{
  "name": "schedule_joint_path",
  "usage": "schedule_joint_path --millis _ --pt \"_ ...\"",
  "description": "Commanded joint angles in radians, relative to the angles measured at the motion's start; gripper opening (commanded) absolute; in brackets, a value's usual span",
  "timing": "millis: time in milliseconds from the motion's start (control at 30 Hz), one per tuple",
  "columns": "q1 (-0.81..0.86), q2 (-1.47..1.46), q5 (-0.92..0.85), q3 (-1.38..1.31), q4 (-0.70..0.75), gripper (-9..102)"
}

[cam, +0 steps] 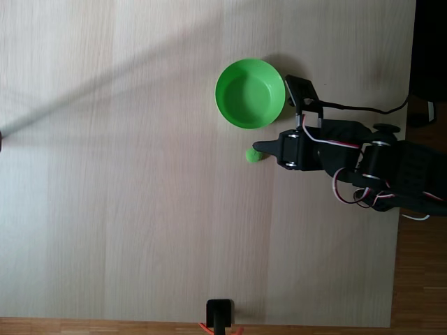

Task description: Grasp a green pompom and put it in the green bowl.

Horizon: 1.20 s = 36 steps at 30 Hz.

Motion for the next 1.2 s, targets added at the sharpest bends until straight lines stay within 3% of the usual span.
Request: schedule_joint_path --millis 0,433,933,1167 --pt "-0.028 -0.032 -0.005 -0.052 -0.008 11" --pt "-0.084 -0.184 -0.006 -0.127 -0.008 12" --pt "-0.095 -0.279 -0.006 -0.147 -0.005 22" --pt "-0.092 -0.296 -0.006 -0.167 0.153 22"
